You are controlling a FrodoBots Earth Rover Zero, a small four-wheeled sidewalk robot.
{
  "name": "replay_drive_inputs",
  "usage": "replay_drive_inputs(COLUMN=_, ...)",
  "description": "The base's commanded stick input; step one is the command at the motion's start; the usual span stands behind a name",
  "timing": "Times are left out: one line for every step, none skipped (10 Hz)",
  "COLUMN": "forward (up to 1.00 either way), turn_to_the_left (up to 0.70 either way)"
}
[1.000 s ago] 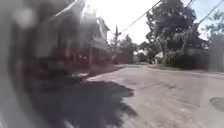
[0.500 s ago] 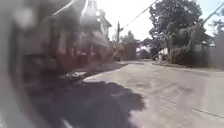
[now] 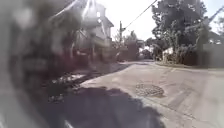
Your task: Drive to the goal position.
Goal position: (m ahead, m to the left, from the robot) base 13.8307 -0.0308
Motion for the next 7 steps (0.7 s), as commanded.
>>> replay_drive_inputs(forward=1.0, turn_to_the_left=-0.4)
replay_drive_inputs(forward=1.0, turn_to_the_left=-0.36)
replay_drive_inputs(forward=1.0, turn_to_the_left=-0.08)
replay_drive_inputs(forward=1.0, turn_to_the_left=0.0)
replay_drive_inputs(forward=1.0, turn_to_the_left=0.0)
replay_drive_inputs(forward=1.0, turn_to_the_left=0.0)
replay_drive_inputs(forward=1.0, turn_to_the_left=0.0)
